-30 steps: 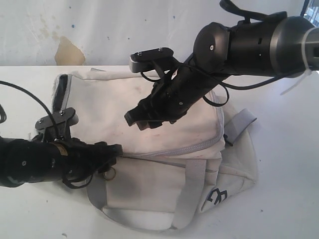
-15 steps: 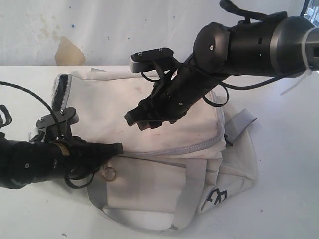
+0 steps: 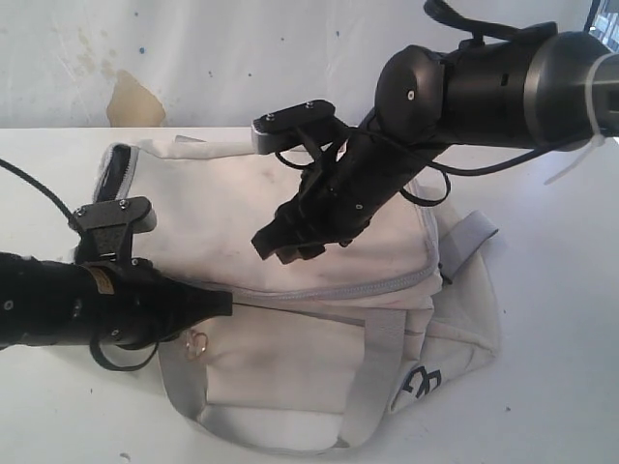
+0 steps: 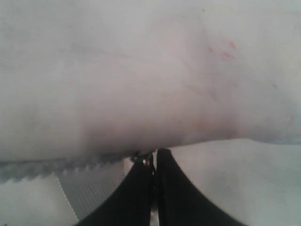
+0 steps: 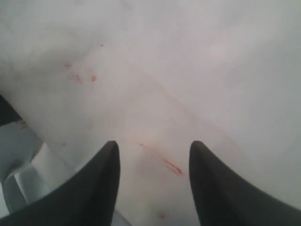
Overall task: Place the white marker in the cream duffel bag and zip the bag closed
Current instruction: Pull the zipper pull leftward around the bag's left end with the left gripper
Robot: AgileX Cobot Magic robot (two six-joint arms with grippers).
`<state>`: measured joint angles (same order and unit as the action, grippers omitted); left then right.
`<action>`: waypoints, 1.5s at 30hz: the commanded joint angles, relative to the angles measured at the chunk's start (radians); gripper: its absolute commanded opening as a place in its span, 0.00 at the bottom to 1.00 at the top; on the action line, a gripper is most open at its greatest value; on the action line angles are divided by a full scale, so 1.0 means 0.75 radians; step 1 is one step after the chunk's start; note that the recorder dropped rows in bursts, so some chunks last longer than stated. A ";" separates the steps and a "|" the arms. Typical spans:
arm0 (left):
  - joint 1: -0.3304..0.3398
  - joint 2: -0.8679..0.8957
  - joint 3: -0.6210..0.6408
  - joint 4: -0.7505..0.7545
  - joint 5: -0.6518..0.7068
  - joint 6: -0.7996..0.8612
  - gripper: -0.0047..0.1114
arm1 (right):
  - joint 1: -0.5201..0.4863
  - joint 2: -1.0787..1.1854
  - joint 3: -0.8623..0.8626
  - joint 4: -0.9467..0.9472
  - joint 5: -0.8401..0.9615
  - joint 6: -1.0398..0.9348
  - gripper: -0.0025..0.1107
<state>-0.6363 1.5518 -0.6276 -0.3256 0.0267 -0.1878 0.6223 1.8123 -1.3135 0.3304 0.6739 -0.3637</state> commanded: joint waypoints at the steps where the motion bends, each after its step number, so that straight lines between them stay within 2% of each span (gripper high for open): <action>1: -0.005 -0.069 -0.005 0.016 0.045 0.040 0.04 | -0.009 -0.010 -0.003 -0.013 0.016 -0.220 0.41; 9: -0.005 -0.092 -0.005 0.042 0.044 0.042 0.04 | -0.009 -0.010 -0.003 -0.013 0.032 -0.384 0.41; 11: -0.005 -0.121 -0.005 0.059 0.016 0.033 0.04 | -0.003 -0.010 -0.003 -0.005 0.126 -0.455 0.41; 15: 0.028 -0.153 -0.055 0.062 0.207 -0.024 0.04 | -0.003 -0.010 -0.001 0.024 0.177 -0.557 0.41; 17: 0.074 -0.155 -0.091 0.066 0.311 -0.018 0.04 | -0.003 -0.007 -0.001 0.089 0.140 -0.589 0.49; 20: 0.090 -0.159 -0.147 0.068 0.446 0.026 0.04 | 0.008 -0.007 -0.001 0.180 0.075 -0.674 0.61; 22: 0.090 -0.159 -0.191 0.068 0.530 0.110 0.04 | 0.032 -0.005 -0.001 0.203 0.023 -0.677 0.62; 26: 0.090 -0.159 -0.231 0.068 0.567 0.250 0.04 | 0.102 0.030 -0.001 0.225 -0.045 -0.712 0.62; 30: 0.090 -0.159 -0.236 0.096 0.588 0.258 0.04 | 0.127 0.044 -0.001 0.225 -0.054 -0.712 0.62; 32: 0.090 -0.159 -0.236 0.108 0.591 0.250 0.04 | 0.127 0.044 -0.001 0.225 -0.078 -0.712 0.57; 35: 0.090 -0.159 -0.236 0.108 0.593 0.250 0.04 | 0.127 0.044 -0.001 0.189 -0.084 -0.709 0.42; 38: 0.102 -0.161 -0.236 0.105 0.603 0.250 0.04 | 0.127 0.044 -0.001 0.119 -0.053 -0.707 0.15; 40: 0.115 -0.167 -0.236 0.105 0.613 0.250 0.04 | 0.125 0.044 -0.001 0.078 -0.033 -0.693 0.05; 45: 0.189 -0.197 -0.236 0.081 0.693 0.217 0.04 | 0.111 0.044 -0.001 0.002 0.027 -0.616 0.02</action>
<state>-0.5246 1.4262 -0.7968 -0.2561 0.5048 0.0000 0.7187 1.8453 -1.3135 0.3832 0.6486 -0.8484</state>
